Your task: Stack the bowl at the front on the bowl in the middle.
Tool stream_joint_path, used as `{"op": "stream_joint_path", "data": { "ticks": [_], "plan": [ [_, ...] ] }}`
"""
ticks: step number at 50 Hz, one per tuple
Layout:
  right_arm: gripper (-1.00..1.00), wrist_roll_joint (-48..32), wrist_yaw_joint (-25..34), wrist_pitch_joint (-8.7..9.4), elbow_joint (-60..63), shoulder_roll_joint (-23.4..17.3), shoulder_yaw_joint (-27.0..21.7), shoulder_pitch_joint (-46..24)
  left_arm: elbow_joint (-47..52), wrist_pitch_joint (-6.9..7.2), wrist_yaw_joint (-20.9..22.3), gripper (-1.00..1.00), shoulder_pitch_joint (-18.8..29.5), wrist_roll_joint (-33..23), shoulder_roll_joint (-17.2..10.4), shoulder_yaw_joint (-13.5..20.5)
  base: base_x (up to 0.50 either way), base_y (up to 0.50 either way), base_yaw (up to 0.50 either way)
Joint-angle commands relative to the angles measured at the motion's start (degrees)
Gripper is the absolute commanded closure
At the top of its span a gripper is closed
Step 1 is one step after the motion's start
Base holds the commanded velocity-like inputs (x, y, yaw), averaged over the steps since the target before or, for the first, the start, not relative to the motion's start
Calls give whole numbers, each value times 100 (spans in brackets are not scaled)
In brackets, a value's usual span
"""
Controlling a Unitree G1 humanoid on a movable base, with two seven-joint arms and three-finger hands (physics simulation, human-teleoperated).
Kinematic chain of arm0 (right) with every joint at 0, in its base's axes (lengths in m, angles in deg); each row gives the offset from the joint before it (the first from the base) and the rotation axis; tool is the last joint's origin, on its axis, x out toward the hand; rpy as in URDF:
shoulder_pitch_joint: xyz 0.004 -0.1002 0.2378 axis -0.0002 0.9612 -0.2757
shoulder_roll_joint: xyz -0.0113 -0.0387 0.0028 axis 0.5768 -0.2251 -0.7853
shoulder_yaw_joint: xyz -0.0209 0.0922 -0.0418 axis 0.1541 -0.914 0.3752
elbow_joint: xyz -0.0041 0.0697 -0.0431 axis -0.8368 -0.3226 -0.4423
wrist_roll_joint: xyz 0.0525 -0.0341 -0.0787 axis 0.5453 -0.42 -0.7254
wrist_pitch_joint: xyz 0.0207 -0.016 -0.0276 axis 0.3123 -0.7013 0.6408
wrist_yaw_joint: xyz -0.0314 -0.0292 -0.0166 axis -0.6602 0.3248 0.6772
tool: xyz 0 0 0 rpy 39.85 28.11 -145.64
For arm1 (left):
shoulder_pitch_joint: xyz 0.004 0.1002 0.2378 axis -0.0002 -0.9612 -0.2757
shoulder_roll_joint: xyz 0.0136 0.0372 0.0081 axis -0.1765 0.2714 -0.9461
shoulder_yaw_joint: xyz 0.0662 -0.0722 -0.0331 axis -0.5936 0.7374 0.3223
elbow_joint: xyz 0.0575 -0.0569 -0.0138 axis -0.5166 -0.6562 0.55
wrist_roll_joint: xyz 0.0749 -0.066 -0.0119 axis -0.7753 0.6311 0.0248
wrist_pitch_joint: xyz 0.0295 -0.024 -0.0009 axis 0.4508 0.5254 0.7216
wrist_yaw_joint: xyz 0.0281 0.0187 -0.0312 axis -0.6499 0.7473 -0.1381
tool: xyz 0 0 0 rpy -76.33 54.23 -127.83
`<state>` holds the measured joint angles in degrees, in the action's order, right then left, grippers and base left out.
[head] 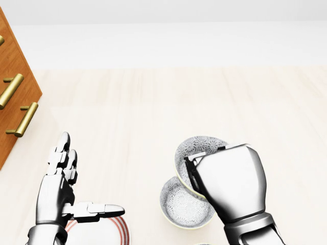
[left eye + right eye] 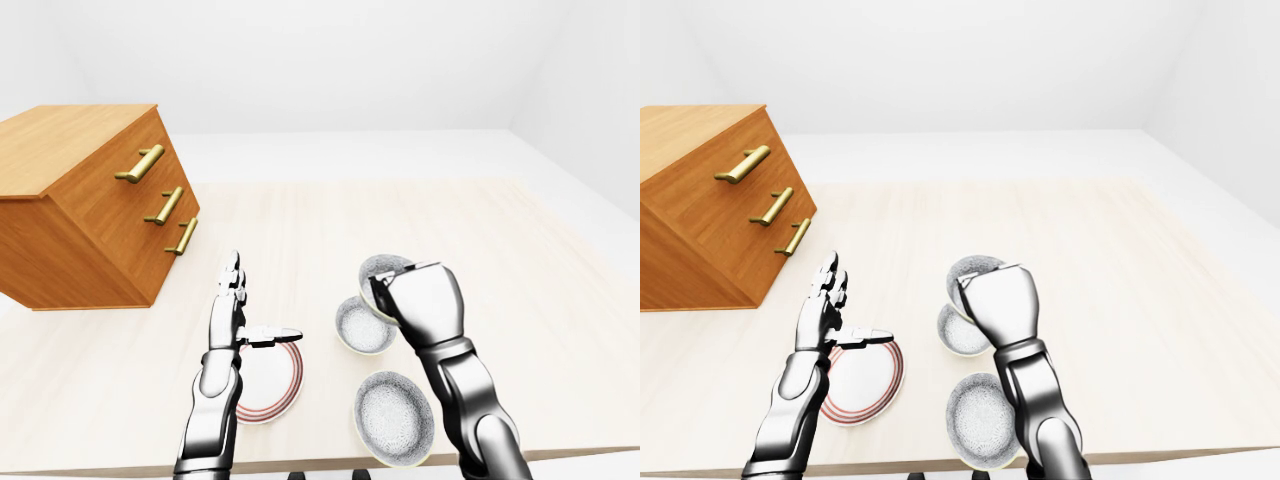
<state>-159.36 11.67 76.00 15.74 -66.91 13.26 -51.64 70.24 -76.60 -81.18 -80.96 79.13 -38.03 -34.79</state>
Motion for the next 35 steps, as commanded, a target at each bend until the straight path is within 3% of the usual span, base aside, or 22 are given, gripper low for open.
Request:
{"op": "stream_joint_path", "data": {
  "ticks": [1, 18, 35],
  "plan": [
    [100, -116, -379, 0, -45, -28, 147, 275, -29, -19, 8, -100, 12, 10, -5, 10, 0, 0, 0],
    [100, -251, -589, 0, -194, -52, 317, 367, -37, -37, 2, -100, 5, 10, -2, 7, 0, 0, 0],
    [100, -360, -751, 0, -285, -82, 547, 494, 58, 36, -3, -100, -14, 7, 2, 0, 0, 0, 0]
  ]
}}
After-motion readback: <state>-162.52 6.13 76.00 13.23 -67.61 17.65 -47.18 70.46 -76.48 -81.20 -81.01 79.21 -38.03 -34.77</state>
